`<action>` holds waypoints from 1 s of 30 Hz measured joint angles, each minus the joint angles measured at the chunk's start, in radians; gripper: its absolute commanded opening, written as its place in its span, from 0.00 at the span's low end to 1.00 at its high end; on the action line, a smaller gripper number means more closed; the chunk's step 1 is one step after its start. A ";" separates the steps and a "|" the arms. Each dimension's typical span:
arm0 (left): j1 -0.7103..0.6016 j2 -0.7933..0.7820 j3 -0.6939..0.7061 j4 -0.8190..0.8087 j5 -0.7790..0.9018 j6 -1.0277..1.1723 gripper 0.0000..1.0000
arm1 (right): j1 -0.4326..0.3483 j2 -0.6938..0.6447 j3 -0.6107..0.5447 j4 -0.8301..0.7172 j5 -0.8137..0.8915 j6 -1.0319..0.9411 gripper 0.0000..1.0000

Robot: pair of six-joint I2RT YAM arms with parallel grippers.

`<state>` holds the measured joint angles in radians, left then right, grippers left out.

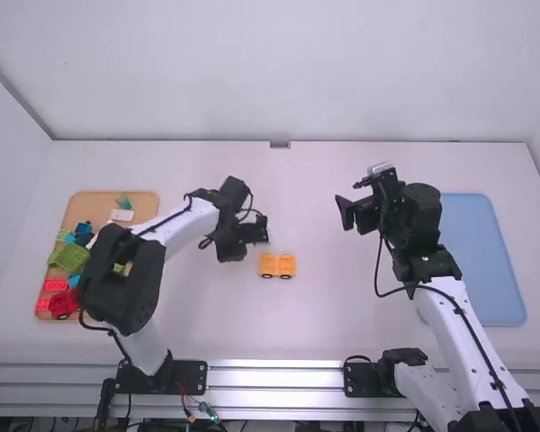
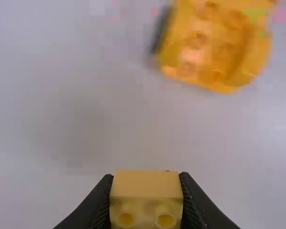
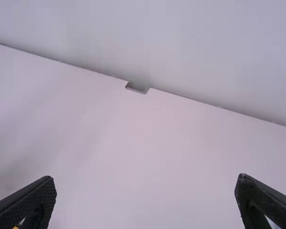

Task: Assemble lego blocks to make yellow taxi

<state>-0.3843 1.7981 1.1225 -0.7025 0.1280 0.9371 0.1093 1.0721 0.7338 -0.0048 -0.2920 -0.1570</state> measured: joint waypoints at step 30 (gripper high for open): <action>0.148 0.003 -0.074 0.100 0.323 0.285 0.99 | 0.000 0.000 0.000 -0.021 0.000 -0.008 0.99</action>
<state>-0.2359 1.8015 1.0489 -0.6025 0.4507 1.2224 0.1093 1.0725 0.7338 -0.0257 -0.2920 -0.1654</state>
